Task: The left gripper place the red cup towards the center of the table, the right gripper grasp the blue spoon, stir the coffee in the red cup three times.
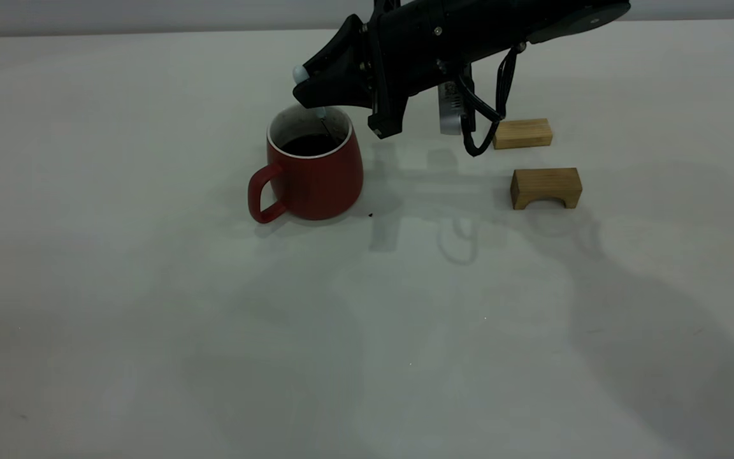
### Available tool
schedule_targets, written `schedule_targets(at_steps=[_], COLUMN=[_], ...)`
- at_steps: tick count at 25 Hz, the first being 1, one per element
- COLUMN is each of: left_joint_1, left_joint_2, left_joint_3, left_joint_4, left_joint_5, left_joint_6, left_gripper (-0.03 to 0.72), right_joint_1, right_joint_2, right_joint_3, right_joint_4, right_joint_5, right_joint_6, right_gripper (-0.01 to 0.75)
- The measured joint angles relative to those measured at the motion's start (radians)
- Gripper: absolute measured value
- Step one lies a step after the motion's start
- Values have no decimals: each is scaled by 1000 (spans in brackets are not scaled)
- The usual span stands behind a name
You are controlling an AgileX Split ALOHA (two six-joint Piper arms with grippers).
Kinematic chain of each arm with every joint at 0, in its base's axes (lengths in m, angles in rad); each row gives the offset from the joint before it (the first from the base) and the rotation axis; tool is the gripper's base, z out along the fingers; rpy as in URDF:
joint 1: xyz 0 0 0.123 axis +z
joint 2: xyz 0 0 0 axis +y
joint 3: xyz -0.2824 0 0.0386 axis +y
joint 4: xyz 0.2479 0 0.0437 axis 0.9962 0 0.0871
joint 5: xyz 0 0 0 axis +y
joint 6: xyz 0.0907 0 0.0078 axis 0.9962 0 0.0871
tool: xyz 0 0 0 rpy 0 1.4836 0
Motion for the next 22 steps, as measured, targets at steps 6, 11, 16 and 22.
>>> schedule_targets(at_steps=[6,11,16,22], left_joint_1=[0,0,0,0], left_joint_2=[0,0,0,0], left_joint_3=[0,0,0,0], left_joint_4=[0,0,0,0], left_joint_5=[0,0,0,0], left_joint_6=[0,0,0,0], left_gripper=[355,355,355,355], right_joint_1=[-2,-2,-2,-9], right_joint_2=[38,46,9,-155], right_joint_3=[-6,-6,-6,-6], right_joint_4=[24,25,-9,-130], right_joint_5=[67,123,145,143], right_joint_6=[-4,-4,-4,-4], right_gripper=[199,432,642,639])
